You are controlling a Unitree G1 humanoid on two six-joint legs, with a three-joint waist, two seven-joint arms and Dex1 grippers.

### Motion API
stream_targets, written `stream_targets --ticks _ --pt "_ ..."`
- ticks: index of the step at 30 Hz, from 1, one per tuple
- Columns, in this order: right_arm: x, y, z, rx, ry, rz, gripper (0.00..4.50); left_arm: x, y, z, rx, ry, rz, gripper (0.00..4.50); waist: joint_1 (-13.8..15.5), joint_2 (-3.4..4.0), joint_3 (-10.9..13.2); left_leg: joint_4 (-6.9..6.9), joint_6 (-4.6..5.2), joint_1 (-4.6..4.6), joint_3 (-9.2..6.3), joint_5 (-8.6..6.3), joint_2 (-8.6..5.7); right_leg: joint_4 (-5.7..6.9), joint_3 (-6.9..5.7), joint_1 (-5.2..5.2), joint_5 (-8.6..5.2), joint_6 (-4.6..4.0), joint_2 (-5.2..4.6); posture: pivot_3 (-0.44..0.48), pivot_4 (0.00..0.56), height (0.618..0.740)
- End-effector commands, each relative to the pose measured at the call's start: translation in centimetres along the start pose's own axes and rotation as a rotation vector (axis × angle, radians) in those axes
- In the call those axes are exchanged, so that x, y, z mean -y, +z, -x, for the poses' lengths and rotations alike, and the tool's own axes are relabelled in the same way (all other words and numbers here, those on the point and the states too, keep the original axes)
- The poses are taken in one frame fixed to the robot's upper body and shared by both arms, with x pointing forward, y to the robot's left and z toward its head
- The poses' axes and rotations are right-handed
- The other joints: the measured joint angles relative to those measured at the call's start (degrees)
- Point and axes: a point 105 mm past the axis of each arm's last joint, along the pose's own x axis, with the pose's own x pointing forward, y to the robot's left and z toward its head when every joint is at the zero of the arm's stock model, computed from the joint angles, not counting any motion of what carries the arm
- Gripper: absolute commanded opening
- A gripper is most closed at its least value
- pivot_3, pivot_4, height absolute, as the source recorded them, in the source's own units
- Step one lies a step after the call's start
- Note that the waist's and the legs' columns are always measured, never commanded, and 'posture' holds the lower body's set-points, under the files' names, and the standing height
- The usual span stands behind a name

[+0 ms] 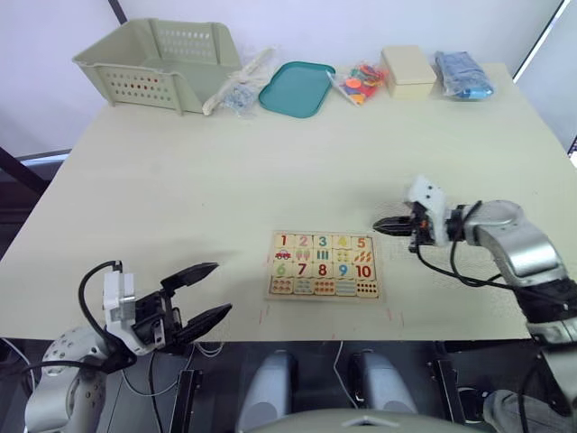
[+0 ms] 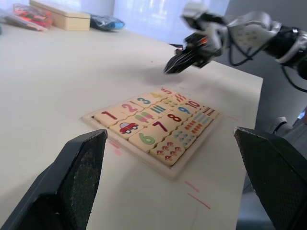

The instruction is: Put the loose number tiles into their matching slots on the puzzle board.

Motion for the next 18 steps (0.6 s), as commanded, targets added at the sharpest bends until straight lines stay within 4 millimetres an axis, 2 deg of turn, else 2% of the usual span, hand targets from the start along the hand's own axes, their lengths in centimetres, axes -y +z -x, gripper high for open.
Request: stream_targets --ticks 1,2,3,5,7,9,12,18 --pt "-0.9 1.4 2.7 0.130 0.026 0.000 0.04 -0.4 1.1 0.2 0.020 0.071 -0.042 4.50 0.1 0.00 0.0 0.00 0.00 0.00 -0.01 0.00 0.00 0.00 -0.01 0.02 0.00 0.00 0.00 0.000 0.150 0.740" --pt "-1.1 0.9 3.4 0.129 0.006 0.008 0.27 -0.5 1.1 0.3 0.019 0.088 -0.044 4.50 0.0 0.00 0.0 0.01 0.00 0.01 0.00 0.00 0.00 -0.01 0.00 0.02 0.00 0.01 -0.01 0.000 0.150 0.740" --pt "-1.4 0.5 4.0 0.133 -0.018 0.024 0.27 -0.6 1.2 0.4 0.020 0.107 -0.042 4.50 0.1 0.00 0.0 0.02 0.00 0.01 0.00 0.00 0.00 0.00 0.00 0.02 0.00 0.01 -0.01 0.000 0.150 0.740" --pt "-2.1 -0.5 5.5 0.131 -0.056 0.040 1.10 -0.8 1.1 0.9 0.010 0.152 -0.031 4.50 0.1 -0.02 0.0 0.02 0.00 0.02 -0.03 0.00 0.01 -0.01 -0.02 0.04 -0.01 0.00 0.00 0.000 0.150 0.740" --pt "-2.4 -1.2 7.0 0.135 -0.109 0.049 2.24 -0.9 0.9 1.4 -0.008 0.182 -0.027 4.50 0.0 -0.03 0.0 0.01 0.00 0.03 0.00 0.00 0.01 0.00 0.01 0.04 -0.01 0.00 0.01 0.000 0.150 0.740" --pt "-2.8 -1.6 8.3 0.142 -0.151 0.039 3.02 -1.1 1.0 1.9 -0.007 0.217 -0.016 4.50 0.0 -0.03 0.0 0.01 0.00 0.06 0.03 0.00 0.01 0.02 0.04 0.04 -0.01 0.01 0.02 0.000 0.150 0.740" --pt "-3.7 -2.6 10.2 0.119 -0.208 0.023 4.48 -1.4 0.8 2.7 -0.018 0.265 0.003 4.50 0.0 -0.01 0.0 0.02 0.00 0.12 0.07 0.00 0.03 0.03 0.08 0.07 -0.01 0.01 0.07 0.000 0.150 0.740" --pt "-4.6 -3.9 12.4 0.097 -0.287 -0.021 4.48 -1.6 0.4 4.0 -0.063 0.332 0.031 4.50 0.0 -0.06 0.0 0.02 0.00 0.16 0.05 0.00 0.04 0.00 0.08 0.13 -0.03 0.01 0.10 0.000 0.150 0.740"
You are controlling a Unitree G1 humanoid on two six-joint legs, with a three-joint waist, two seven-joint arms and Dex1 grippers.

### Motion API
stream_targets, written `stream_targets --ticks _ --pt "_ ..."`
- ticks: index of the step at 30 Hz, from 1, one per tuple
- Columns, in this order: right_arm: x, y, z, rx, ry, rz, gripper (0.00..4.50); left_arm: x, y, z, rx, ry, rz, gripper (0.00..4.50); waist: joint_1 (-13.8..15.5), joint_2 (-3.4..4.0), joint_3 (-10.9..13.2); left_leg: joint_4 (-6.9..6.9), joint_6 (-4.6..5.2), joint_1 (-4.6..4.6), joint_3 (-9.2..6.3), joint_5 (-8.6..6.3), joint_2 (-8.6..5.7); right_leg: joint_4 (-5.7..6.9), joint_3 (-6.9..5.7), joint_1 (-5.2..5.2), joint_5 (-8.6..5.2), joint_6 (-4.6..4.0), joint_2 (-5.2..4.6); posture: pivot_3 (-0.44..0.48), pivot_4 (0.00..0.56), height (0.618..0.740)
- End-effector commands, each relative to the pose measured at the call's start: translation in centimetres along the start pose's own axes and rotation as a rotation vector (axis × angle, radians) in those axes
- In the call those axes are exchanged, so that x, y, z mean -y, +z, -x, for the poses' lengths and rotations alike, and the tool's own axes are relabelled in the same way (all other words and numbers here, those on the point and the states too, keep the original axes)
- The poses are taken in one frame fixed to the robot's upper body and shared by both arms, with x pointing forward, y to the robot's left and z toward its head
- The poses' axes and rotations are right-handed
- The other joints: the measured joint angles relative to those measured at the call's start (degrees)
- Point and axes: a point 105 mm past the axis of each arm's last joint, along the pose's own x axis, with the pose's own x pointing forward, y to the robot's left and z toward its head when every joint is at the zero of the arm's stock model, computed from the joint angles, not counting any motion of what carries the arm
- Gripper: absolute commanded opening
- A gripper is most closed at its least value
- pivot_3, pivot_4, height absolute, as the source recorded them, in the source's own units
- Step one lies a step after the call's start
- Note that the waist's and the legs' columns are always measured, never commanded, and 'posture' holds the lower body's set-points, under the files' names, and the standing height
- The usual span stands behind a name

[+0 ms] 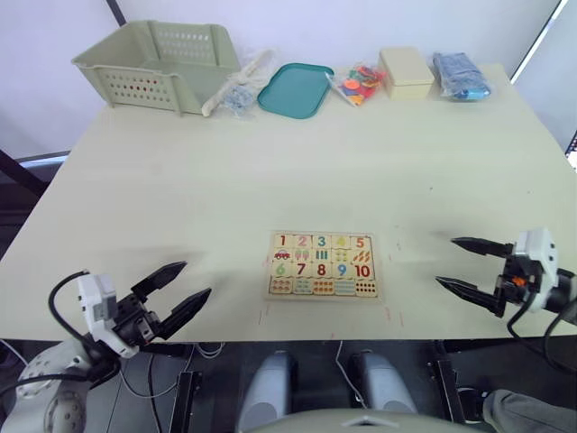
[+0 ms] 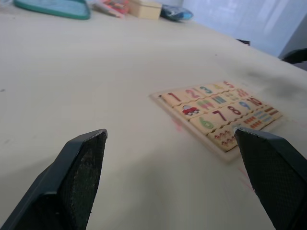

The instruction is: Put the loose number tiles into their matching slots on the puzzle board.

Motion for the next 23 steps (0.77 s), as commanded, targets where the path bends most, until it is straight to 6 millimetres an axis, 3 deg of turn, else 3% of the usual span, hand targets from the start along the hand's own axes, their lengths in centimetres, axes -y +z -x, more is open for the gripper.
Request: stream_targets --ticks 1,23 --pt "0.2 1.0 1.3 0.026 -0.046 0.047 4.48 -0.3 0.7 0.8 -0.009 0.031 -0.021 4.50 0.0 0.00 0.0 0.00 0.00 0.01 0.02 0.00 0.00 -0.01 0.02 0.00 0.00 0.00 0.00 0.000 0.150 0.740" --pt "-0.2 0.0 2.1 0.011 -0.074 0.007 4.48 -1.0 -0.2 0.5 -0.116 0.109 -0.065 4.50 0.0 -0.03 0.0 0.01 0.00 0.02 0.02 0.00 0.00 -0.03 0.02 0.04 0.00 0.00 0.01 0.000 0.150 0.740"
